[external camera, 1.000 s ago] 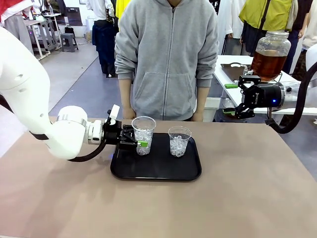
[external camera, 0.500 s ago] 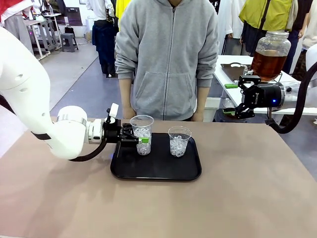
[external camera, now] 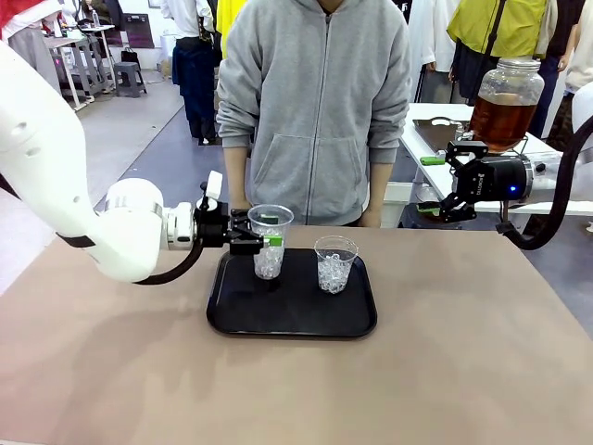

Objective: Pour the drink into the iced cup.
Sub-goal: Pick up the iced cup indicated by the human and present it to them, then open the gripper to release the iced cup you were holding.

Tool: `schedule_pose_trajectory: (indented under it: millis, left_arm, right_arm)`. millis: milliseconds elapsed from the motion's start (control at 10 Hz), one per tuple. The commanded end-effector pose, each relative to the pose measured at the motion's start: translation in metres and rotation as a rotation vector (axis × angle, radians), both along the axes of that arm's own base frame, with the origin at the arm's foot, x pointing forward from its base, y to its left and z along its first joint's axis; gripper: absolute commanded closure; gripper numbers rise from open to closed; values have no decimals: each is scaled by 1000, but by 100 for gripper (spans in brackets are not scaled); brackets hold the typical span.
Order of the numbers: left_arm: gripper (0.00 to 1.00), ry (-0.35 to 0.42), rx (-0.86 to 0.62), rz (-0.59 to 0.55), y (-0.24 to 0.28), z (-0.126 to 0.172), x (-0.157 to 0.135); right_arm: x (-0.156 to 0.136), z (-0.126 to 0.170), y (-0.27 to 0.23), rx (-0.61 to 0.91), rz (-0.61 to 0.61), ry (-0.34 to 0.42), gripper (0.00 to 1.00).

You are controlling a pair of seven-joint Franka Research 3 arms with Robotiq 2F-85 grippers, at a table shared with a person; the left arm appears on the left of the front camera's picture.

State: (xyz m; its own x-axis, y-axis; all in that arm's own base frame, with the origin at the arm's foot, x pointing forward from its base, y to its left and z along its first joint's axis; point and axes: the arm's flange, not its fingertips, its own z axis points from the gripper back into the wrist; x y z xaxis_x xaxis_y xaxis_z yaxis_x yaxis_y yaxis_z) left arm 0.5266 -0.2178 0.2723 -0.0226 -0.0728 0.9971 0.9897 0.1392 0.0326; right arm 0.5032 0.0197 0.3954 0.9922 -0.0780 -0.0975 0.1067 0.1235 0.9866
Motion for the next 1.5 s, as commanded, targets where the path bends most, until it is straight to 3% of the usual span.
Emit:
schedule_pose_trajectory:
  millis: [0, 300, 900, 1100, 1200, 1400]
  left_arm:
    - [17, -12, 17, 14, -8, 18, 3]
    - [17, -4, 25, 26, -16, 38, 15]
    - [17, -84, 14, 50, -30, 120, 64]
    - [17, -70, 21, 0, -31, 125, 68]
    - [17, -98, 5, 56, -27, 122, 64]
    - [17, -98, 5, 56, -27, 122, 64]
  right_arm:
    - [0, 1, 0, -3, -6, -1, 0]
    - [0, 1, 0, -3, -6, -1, 0]
    - [0, 1, 0, -3, -6, -1, 0]
    - [0, 1, 0, -3, -6, -1, 0]
    - [0, 1, 0, -3, -6, -1, 0]
    - [0, 1, 0, -3, -6, -1, 0]
